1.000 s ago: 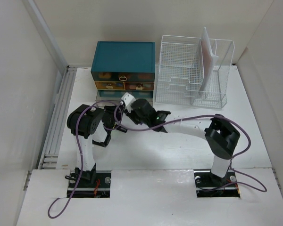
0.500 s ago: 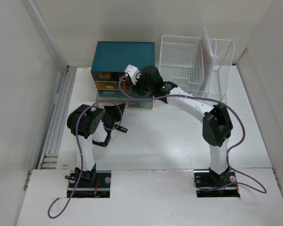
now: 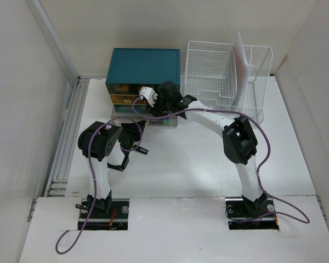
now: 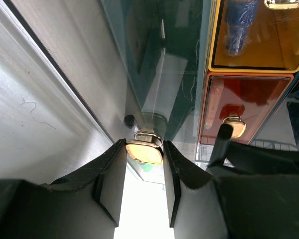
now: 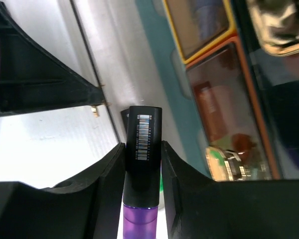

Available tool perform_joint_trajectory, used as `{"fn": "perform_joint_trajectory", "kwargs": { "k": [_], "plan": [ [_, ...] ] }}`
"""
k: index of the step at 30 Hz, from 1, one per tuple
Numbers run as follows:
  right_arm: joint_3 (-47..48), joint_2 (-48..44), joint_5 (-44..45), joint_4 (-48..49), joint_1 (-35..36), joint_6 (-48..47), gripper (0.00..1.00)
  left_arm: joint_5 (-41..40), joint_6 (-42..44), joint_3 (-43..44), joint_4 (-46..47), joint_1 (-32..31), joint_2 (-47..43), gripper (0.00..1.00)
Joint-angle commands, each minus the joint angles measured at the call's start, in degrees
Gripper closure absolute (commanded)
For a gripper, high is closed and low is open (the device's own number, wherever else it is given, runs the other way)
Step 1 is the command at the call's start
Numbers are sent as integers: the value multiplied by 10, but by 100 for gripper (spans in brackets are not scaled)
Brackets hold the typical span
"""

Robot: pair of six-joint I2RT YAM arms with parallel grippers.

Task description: Organize the desk

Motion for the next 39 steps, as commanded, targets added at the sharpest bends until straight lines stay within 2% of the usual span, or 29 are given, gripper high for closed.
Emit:
{"fn": "perform_joint_trajectory", "kwargs": {
  "k": [1, 10, 11, 23, 27, 33, 35, 39],
  "plan": [
    [28, 2, -11, -5, -4, -14, 62, -18, 33, -21, 264, 9, 32, 100],
    [34, 3, 14, 2, -4, -14, 62, -18, 33, -16, 264, 9, 37, 100],
    [34, 8, 14, 2, -4, -14, 58, -18, 33, -16, 264, 9, 37, 100],
    [58, 26, 74, -10, -4, -68, 58, -18, 28, -16, 264, 9, 37, 100],
    [-5, -41, -2, 24, -4, -74, 58, -18, 28, -16, 264, 9, 37, 100],
    [-124, -124, -77, 47, 24, 11, 57, -18, 28, -16, 264, 9, 42, 100],
    [-181, -137, -77, 69, 52, 39, 57, -18, 28, -16, 264, 9, 42, 100],
    [-237, -153, -69, 113, 83, 99, 57, -18, 28, -16, 264, 9, 42, 100]
  ]
}}
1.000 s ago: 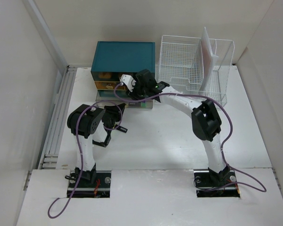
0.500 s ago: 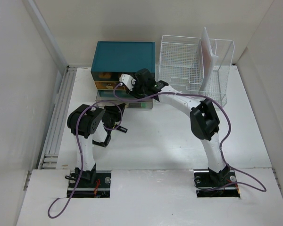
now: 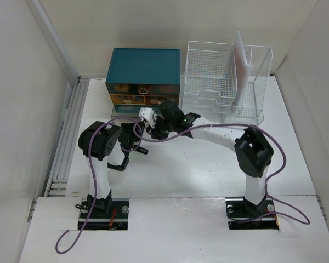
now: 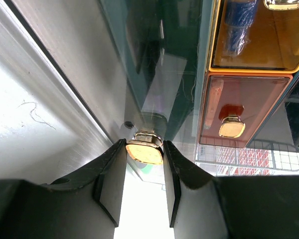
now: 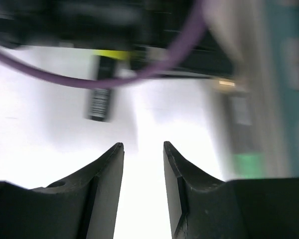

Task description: Organize the desk

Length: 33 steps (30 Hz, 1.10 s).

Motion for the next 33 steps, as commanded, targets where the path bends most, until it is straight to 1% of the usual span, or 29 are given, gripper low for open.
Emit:
{"fn": "perform_joint_trajectory", "kwargs": {
  "k": [1, 2, 7, 17, 22, 28, 33],
  "plan": [
    [-27, -7, -23, 64, 23, 78, 57, -18, 31, -19, 256, 9, 36, 100],
    [-32, 0, -23, 65, 29, 88, 57, -18, 31, -19, 256, 9, 36, 100],
    [-20, 52, -30, 76, 29, 138, 49, -13, 31, -19, 256, 9, 31, 100],
    [-58, 64, -23, 173, 29, 218, 49, -13, 31, -19, 256, 9, 31, 100],
    [-64, 64, -31, 195, 42, 245, 48, -7, 31, -19, 256, 9, 31, 100],
    [-88, 64, -24, 235, 68, 259, 46, -7, 31, -19, 256, 9, 31, 100],
    [-88, 77, -23, 241, 74, 265, 46, -2, 31, -19, 256, 9, 31, 100]
  ]
}}
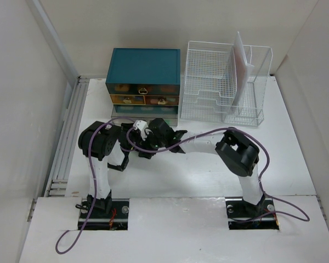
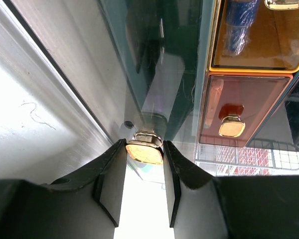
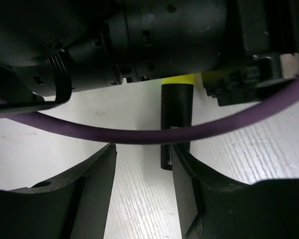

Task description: Organize the desk

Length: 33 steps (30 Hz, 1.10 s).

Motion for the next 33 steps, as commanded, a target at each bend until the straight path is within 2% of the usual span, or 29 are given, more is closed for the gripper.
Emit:
{"fn": "perform_joint_trajectory", "kwargs": {
  "k": [1, 12, 27, 29, 33],
  "plan": [
    [-2, 14, -3, 44, 3, 14, 46, -9, 31, -19, 256, 6, 26, 100],
    [-8, 14, 15, 49, 3, 7, 43, -9, 31, -19, 256, 6, 25, 100],
    [-8, 48, 31, 49, 3, 2, 43, -3, 31, -19, 256, 6, 25, 100],
    [-14, 48, 36, 49, 3, 2, 45, -3, 31, -19, 256, 6, 25, 100],
    [-25, 48, 49, 49, 3, 2, 72, -3, 31, -19, 256, 6, 31, 100]
  ]
}}
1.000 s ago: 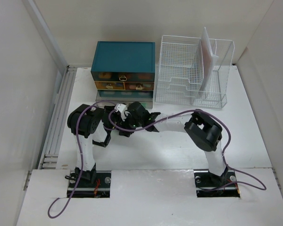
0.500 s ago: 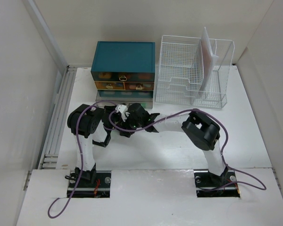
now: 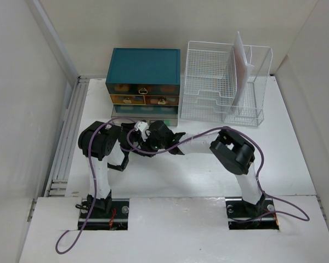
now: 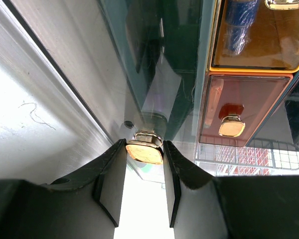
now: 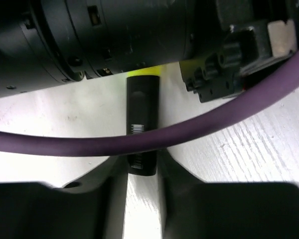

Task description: Organize the desk

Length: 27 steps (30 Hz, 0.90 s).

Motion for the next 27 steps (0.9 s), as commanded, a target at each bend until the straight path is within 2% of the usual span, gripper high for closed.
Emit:
{"fn": "perform_joint_trajectory", "kwargs": {
  "k": [1, 2, 7, 14, 27],
  "plan": [
    [-15, 7, 28, 11, 1, -2, 77, -7, 31, -19, 256, 5, 31, 100],
    [-21, 7, 38, 11, 1, -2, 81, -7, 26, -19, 256, 5, 31, 100],
    [-39, -10, 50, 11, 1, -2, 89, -7, 25, -19, 256, 5, 36, 100],
    [-58, -51, 56, -7, 1, -8, 90, -7, 25, -25, 256, 5, 36, 100],
    [-91, -67, 51, -58, 1, -8, 89, -7, 25, -25, 256, 16, 31, 100]
  ]
}}
